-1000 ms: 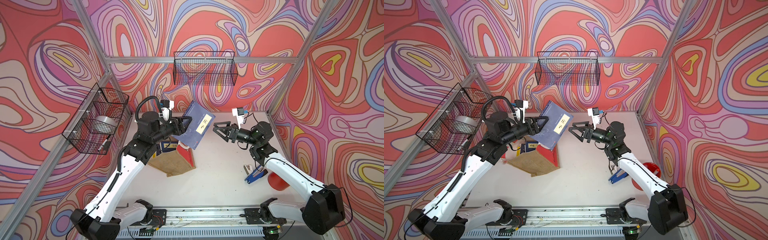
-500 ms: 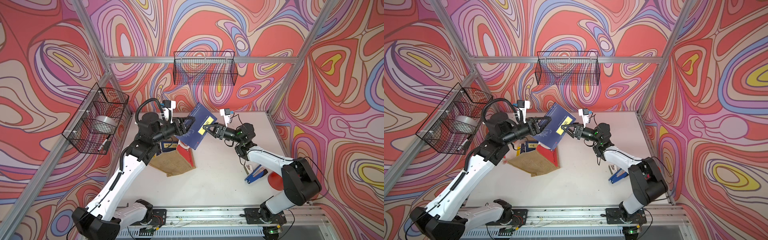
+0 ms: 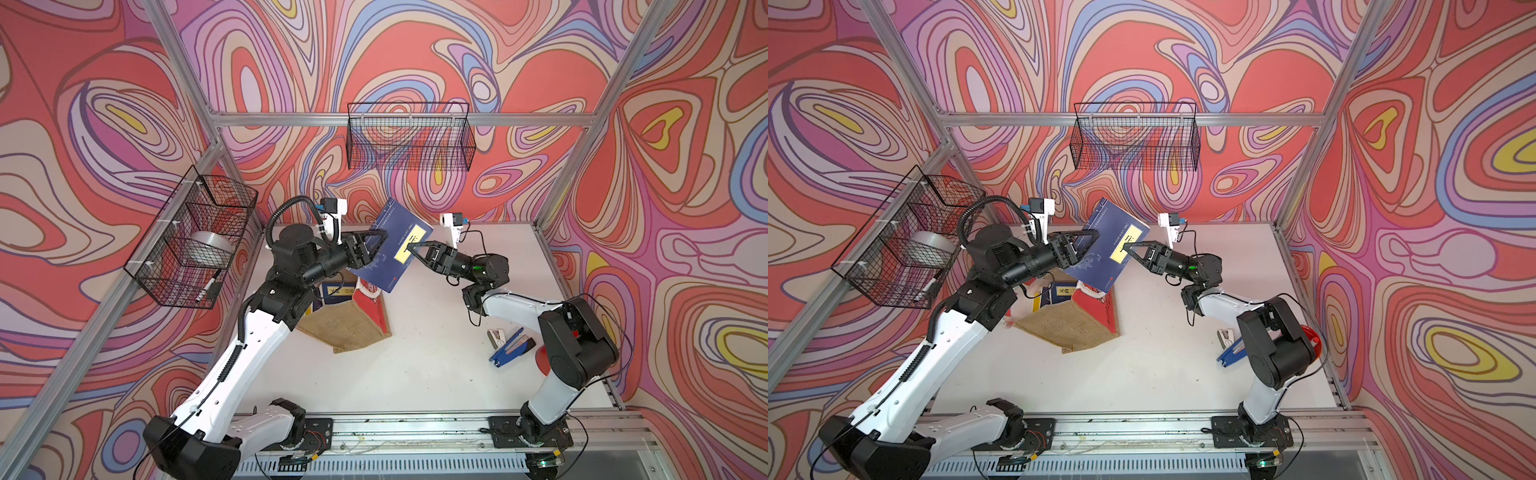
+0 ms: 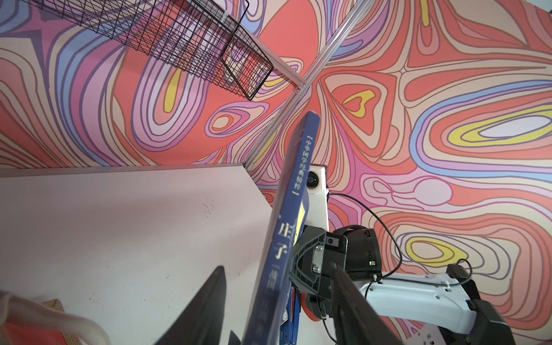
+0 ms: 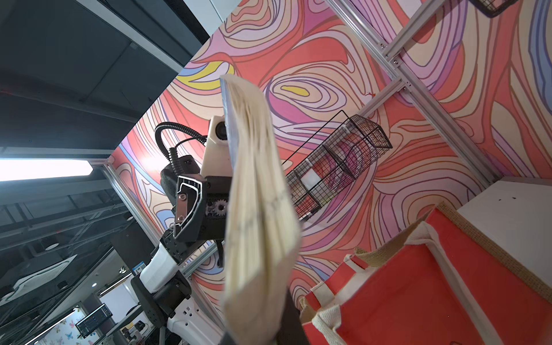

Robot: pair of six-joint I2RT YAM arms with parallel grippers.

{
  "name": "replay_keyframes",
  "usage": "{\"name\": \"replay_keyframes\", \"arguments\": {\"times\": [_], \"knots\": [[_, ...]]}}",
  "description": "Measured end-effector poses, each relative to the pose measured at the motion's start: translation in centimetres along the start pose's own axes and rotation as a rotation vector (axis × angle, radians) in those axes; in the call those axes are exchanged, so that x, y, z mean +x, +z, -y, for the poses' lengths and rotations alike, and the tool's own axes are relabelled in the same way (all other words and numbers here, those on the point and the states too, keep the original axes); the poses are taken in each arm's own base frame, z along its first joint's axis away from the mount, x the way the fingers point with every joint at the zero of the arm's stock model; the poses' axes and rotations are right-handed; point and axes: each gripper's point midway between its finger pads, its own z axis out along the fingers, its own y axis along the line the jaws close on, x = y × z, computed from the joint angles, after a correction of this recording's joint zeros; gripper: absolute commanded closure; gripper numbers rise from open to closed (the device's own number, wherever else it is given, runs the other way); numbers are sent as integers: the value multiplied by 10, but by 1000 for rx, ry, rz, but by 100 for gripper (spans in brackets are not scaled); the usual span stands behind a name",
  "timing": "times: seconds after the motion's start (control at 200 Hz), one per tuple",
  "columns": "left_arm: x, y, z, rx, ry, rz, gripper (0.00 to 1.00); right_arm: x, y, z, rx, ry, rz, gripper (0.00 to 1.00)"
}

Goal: Put the books into the canvas bag
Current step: Pick up the book from the center of the board.

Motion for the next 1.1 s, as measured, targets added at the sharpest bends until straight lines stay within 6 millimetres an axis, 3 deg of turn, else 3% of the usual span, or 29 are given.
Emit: {"name": "replay_keyframes", "arguments": {"times": [0.11, 0.165, 0.541, 0.651, 0.766, 0.911, 1.097], "knots": [[0, -1, -1, 2, 18, -6, 52, -1, 2, -6, 3, -2, -22, 100], [1, -2, 0, 3, 31, -18, 43, -3, 4, -9, 15, -12, -47, 100], [10, -16, 23, 41, 143, -144, 42, -27, 30, -46, 176, -241, -343, 100], [18, -20, 16, 22, 155, -186, 28, -13, 22, -42, 197, -228, -423, 100], [12, -27, -2, -33, 155, -178, 17, 7, 7, -28, 240, -161, -487, 100], [4, -35, -11, -62, 149, -161, 17, 15, -9, -18, 279, -119, -504, 100], [7, -36, 1, 11, 149, -179, 16, 11, -10, -31, 246, -135, -498, 100]]}}
